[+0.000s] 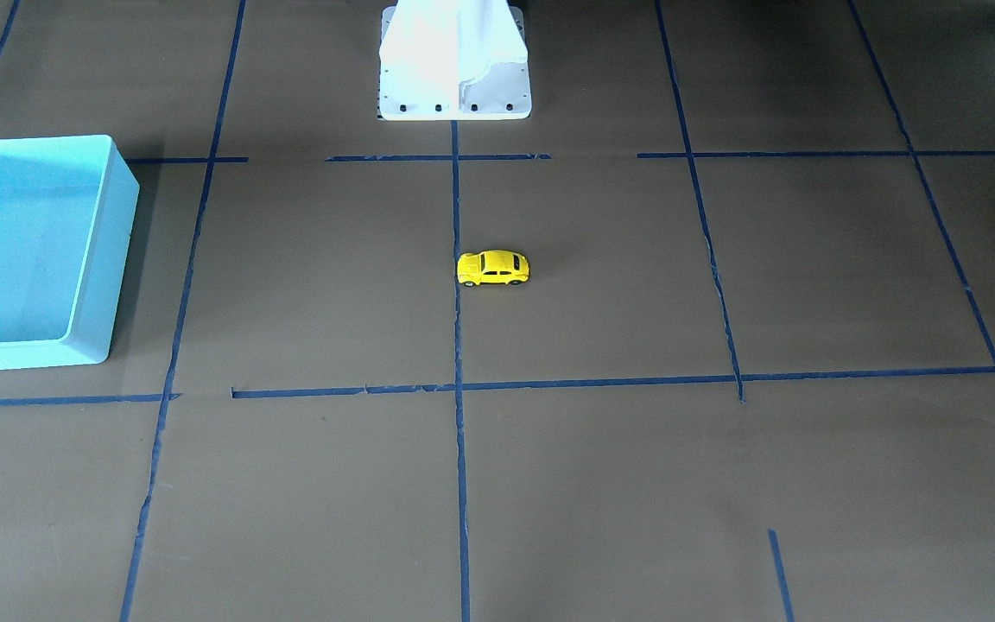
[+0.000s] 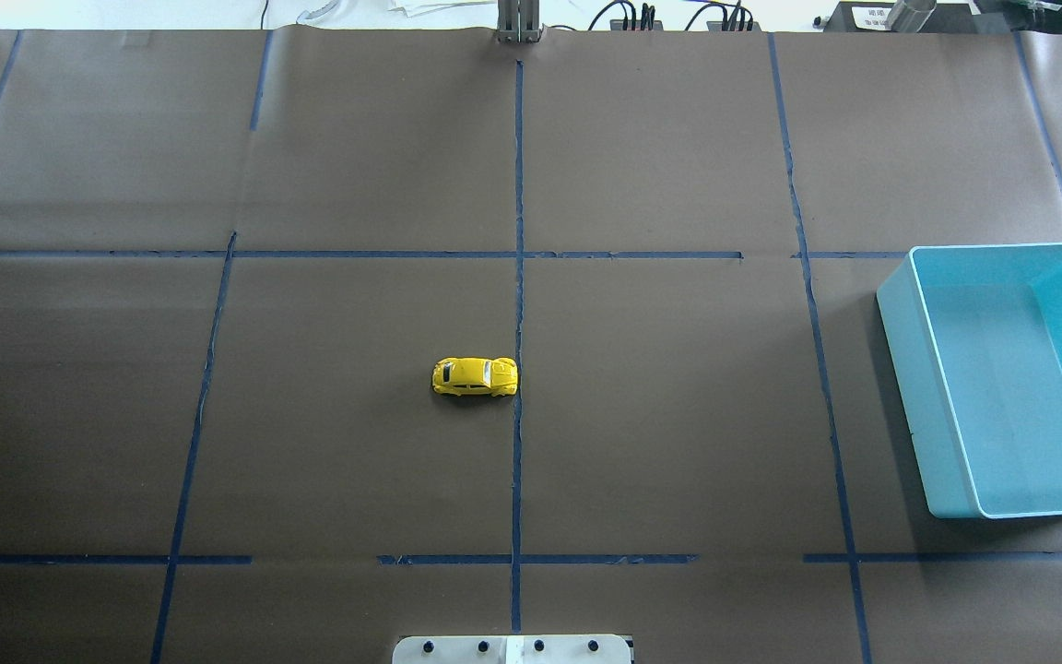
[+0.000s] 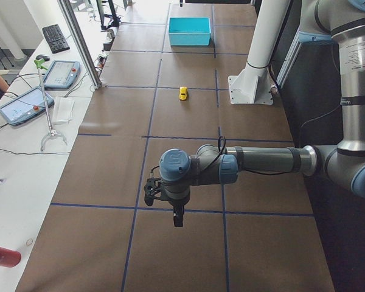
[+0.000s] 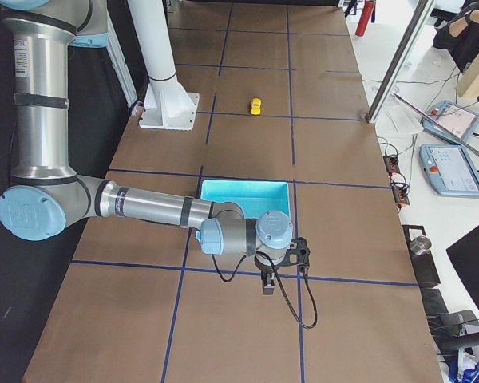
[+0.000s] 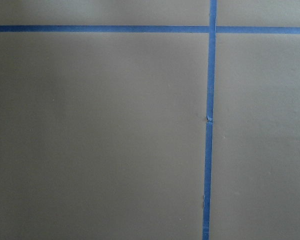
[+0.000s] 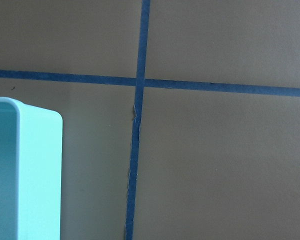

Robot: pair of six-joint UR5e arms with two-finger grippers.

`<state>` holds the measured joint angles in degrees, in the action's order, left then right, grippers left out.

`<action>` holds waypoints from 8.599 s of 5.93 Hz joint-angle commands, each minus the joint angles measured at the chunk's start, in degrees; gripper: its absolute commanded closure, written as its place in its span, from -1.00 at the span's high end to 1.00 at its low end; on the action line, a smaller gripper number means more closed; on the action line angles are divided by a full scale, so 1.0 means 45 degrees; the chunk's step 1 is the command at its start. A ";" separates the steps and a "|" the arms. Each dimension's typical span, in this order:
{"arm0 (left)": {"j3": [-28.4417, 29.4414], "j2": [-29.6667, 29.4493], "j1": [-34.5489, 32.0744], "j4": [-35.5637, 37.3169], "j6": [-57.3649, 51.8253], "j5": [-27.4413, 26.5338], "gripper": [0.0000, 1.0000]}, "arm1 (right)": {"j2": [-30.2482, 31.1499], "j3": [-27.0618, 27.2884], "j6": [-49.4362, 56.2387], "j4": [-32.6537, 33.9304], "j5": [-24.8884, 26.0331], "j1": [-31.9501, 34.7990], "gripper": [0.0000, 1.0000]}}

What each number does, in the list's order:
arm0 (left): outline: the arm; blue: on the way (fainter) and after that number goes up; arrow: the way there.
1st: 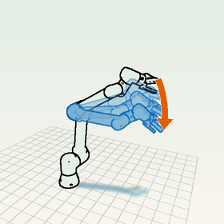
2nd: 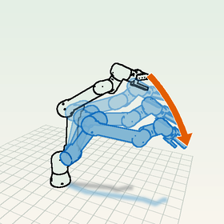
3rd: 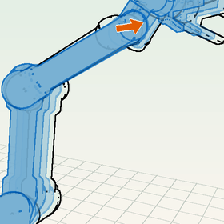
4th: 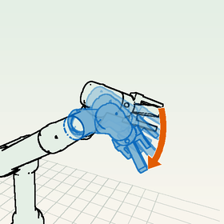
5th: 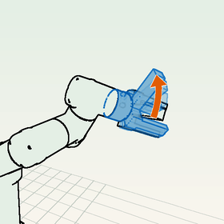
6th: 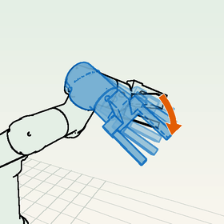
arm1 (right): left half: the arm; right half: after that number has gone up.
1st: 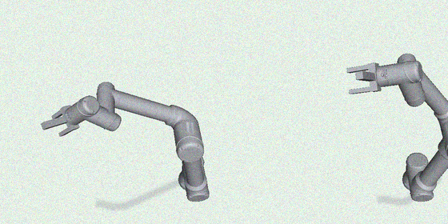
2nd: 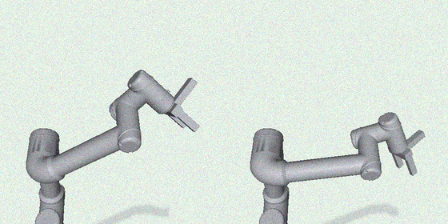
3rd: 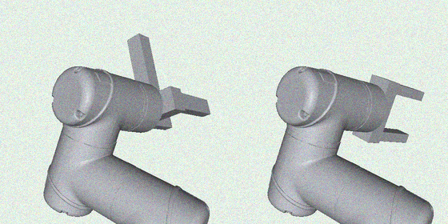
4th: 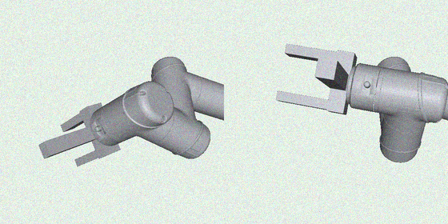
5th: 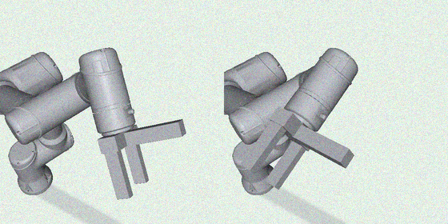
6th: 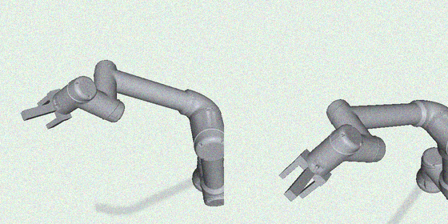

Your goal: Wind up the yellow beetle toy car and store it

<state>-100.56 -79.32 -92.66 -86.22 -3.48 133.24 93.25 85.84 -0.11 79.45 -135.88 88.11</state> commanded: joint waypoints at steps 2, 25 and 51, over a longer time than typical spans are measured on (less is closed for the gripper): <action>0.0157 -0.0108 0.0005 -0.0019 0.0031 0.0059 1.00 | 0.0000 -0.0033 0.0005 0.0000 0.0000 -0.0009 1.00; 0.3514 -1.2686 1.4283 -0.1949 -0.3153 -0.4761 0.89 | 0.0215 -0.0170 0.0083 -0.0039 0.0098 0.0010 1.00; 0.4569 -1.1902 1.4122 -0.8008 -0.2216 -0.2440 -1.00 | 0.0469 -0.0228 0.0102 -0.0039 0.0547 -0.0009 1.00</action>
<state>-81.35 -131.86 -30.56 -122.43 -13.46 122.28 95.35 84.98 0.35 79.25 -133.60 88.10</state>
